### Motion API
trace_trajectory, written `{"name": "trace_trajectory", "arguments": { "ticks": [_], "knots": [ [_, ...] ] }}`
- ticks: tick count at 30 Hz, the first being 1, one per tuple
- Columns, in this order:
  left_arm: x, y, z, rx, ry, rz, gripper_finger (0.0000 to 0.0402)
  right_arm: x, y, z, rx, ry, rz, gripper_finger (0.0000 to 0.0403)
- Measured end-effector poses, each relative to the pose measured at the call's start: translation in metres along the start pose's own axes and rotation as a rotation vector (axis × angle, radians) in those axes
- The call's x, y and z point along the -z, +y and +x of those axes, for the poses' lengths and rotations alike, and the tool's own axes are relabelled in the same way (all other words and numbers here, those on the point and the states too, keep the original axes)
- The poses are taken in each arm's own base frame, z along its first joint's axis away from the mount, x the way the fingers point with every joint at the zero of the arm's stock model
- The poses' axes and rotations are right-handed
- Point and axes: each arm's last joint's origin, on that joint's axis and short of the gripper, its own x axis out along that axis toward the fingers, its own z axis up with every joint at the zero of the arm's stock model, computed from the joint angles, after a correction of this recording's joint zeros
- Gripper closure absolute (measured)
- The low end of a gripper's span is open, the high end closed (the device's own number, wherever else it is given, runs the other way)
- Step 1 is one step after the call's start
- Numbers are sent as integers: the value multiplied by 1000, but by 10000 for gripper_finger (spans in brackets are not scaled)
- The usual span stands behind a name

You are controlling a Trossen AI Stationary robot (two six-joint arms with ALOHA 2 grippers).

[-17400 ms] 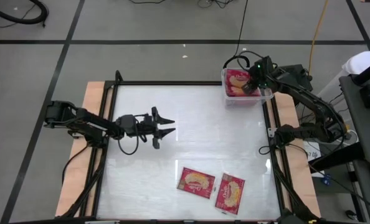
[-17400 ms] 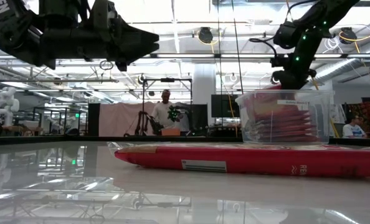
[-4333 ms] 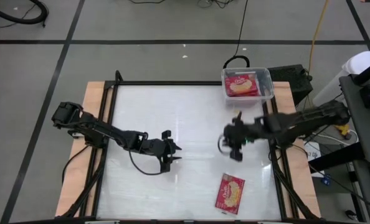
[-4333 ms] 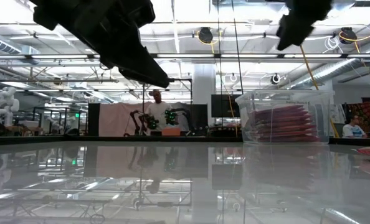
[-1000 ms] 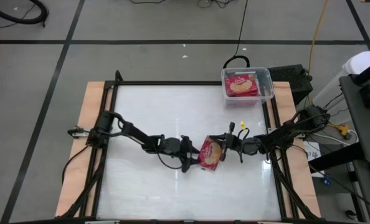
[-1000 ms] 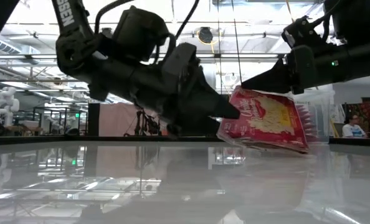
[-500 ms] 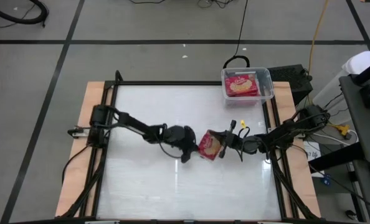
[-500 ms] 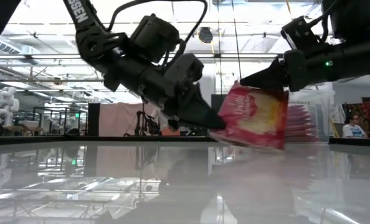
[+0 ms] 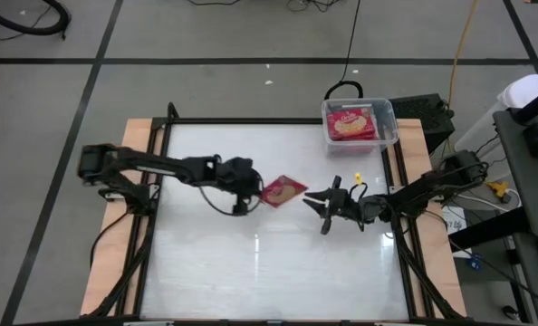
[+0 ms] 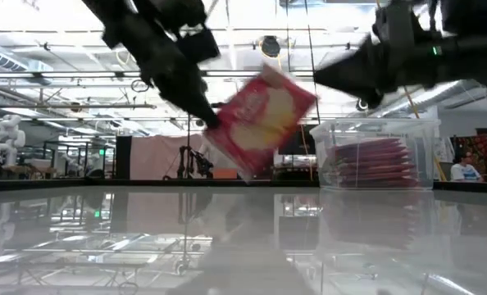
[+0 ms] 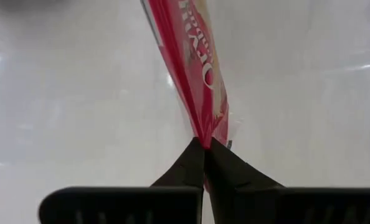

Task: Sort popcorn bags into baskets
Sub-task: Put the red popcorn bag into the transparent bin

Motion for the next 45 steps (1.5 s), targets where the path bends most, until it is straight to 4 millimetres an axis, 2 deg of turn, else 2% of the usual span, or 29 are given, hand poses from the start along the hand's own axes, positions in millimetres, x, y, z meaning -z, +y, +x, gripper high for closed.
{"name": "trace_trajectory", "arguments": {
  "ticks": [4,8,11,16,18,21,26,36,40,45],
  "knots": [
    [-3,0,-34,-84,11,82,394,-28,16,19,-13,-12,17,282],
    [3,1,-50,-168,95,120,393,-63,29,50,46,124,-72,258],
    [14,1,-53,-223,217,132,393,-81,28,69,114,283,-155,256],
    [21,-1,-54,-253,307,142,392,-117,23,97,45,288,-124,260],
    [22,-4,-54,-253,318,165,392,-123,17,107,16,307,-124,260],
    [20,-8,-53,-249,306,198,392,-123,6,127,-35,345,-111,255],
    [23,-14,-49,-225,348,229,392,-110,-10,149,-100,455,-89,244],
    [23,-13,-49,-233,341,192,392,-76,-13,165,-136,555,-168,244],
    [23,-12,-46,-238,343,166,392,-71,-17,168,-130,577,-180,263],
    [22,-12,-46,-243,325,150,392,-69,-18,167,-131,593,-198,317]
  ]
}}
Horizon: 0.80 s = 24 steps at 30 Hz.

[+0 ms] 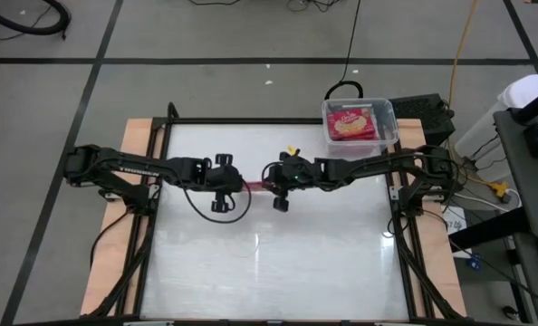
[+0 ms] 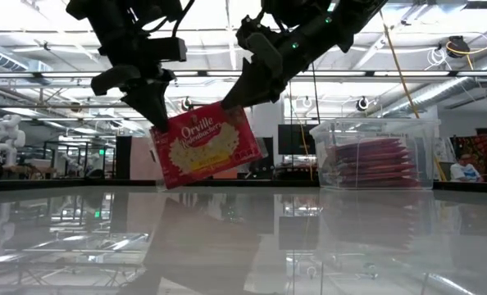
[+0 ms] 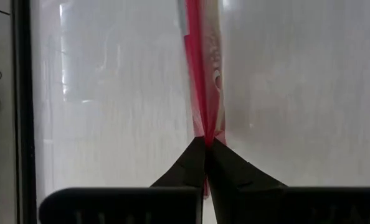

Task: Sort popcorn bags into baskets
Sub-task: Put the red popcorn bag into the transparent bin

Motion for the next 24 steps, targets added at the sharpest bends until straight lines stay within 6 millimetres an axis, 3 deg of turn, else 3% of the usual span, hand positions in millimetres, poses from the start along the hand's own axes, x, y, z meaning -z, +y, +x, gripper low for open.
{"name": "trace_trajectory", "arguments": {
  "ticks": [6,13,16,20,24],
  "knots": [
    [-3,1,0,-7,-28,-38,392,2,0,0,0,18,-11,388],
    [-4,1,0,-29,-38,-88,369,9,0,-1,4,89,0,391],
    [-2,1,4,-60,-51,-153,320,13,0,-1,4,127,-2,393],
    [-4,0,9,-118,-121,-229,225,17,-1,-7,3,195,-6,395],
    [-3,2,10,-204,-118,-285,150,14,-2,-29,4,251,-9,395]
  ]
}}
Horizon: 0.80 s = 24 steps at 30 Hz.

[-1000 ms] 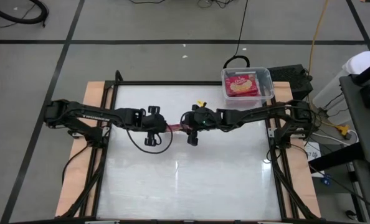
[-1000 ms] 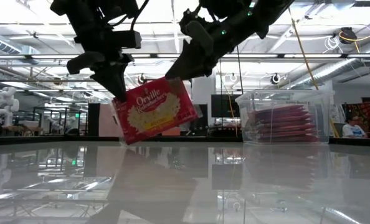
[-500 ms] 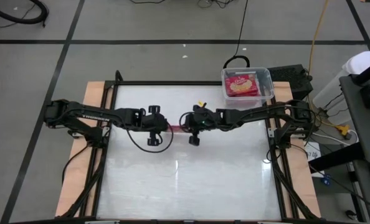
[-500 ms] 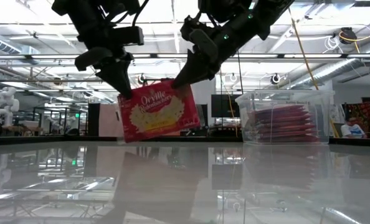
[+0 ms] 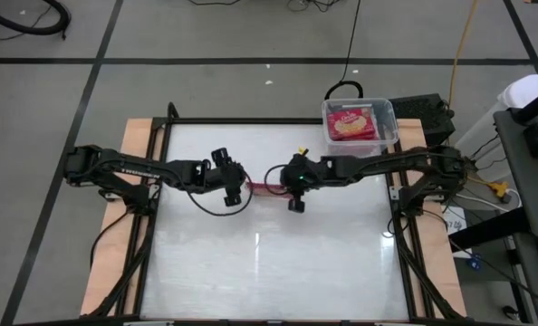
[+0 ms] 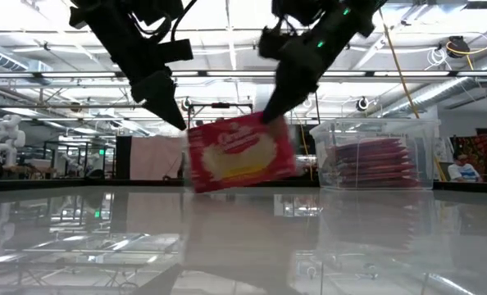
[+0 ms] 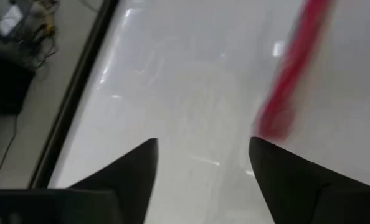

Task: Sort popcorn bags into baskets
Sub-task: Put the red popcorn bag into the transparent bin

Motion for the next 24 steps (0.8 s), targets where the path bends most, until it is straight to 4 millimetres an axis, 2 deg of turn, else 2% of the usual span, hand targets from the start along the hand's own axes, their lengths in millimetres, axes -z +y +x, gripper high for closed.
{"name": "trace_trajectory", "arguments": {
  "ticks": [3,6,15,20,24],
  "knots": [
    [0,1,0,-24,2,-21,125,2,-1,-26,0,24,2,396],
    [0,1,0,-22,-4,-46,124,4,-3,-53,11,34,9,396],
    [-10,-11,-5,52,-104,-116,183,12,-18,-141,106,-105,52,397],
    [-22,-24,-14,107,-232,-138,215,25,-39,-185,186,-184,66,397],
    [-29,-31,-21,138,-322,-142,231,43,-60,-217,229,-144,125,397]
  ]
}}
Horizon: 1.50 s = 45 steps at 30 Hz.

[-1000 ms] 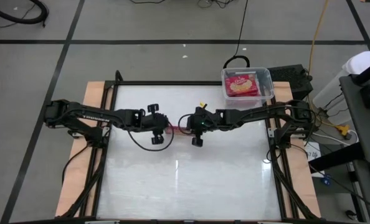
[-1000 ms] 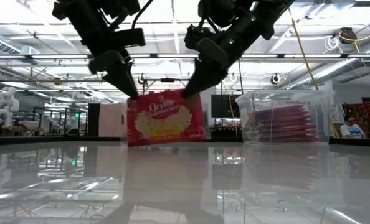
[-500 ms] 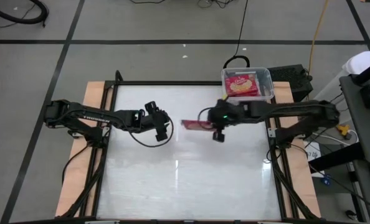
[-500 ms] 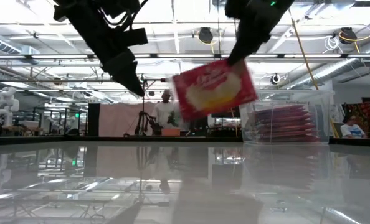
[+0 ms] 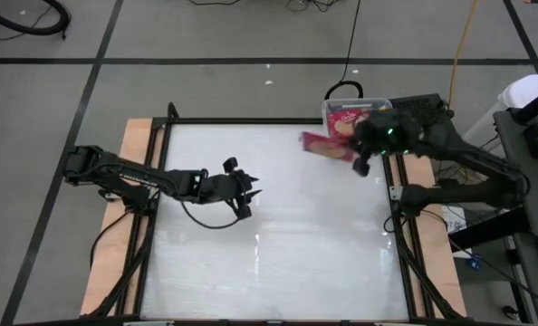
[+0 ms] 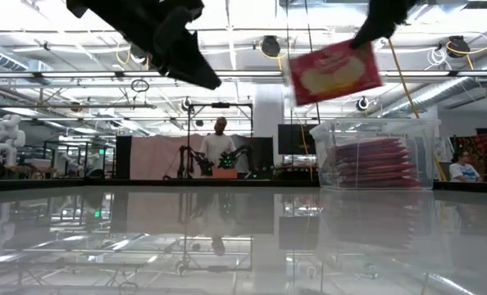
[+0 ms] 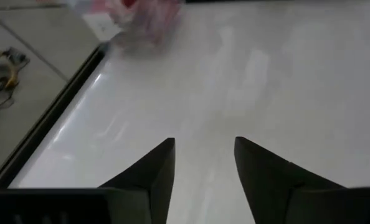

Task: Sort popcorn bags into baskets
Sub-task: Put the red popcorn bag into the transparent bin

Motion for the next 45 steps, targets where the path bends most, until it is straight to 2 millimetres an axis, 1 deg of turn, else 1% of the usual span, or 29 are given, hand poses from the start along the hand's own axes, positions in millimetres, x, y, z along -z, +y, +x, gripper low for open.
{"name": "trace_trajectory", "arguments": {
  "ticks": [2,4,8,11,13,16,20,24,31,42,45],
  "knots": [
    [-2,-4,-1,21,-25,2,237,2,-13,-11,45,23,23,397],
    [-4,-6,-2,38,-43,2,242,0,-25,-19,95,23,29,397],
    [-4,-10,-4,52,-46,13,244,-10,-49,-30,141,26,15,397],
    [-3,-14,-6,63,-46,14,245,-21,-69,-34,174,55,25,397],
    [-3,-17,-7,74,-49,16,245,-25,-85,-31,203,109,36,397],
    [-3,-22,-9,88,-51,24,245,-25,-110,-21,222,196,81,397],
    [-2,-27,-12,107,-55,31,245,-21,-138,-5,150,220,169,397],
    [-2,-31,-14,119,-57,42,245,-14,-158,10,84,228,255,397],
    [-2,-32,-15,122,-58,53,245,-4,-177,23,96,266,328,397],
    [-2,-32,-14,122,-58,51,245,0,-186,33,92,293,353,396],
    [-2,-32,-14,122,-57,44,245,0,-190,37,101,283,344,390]
  ]
}}
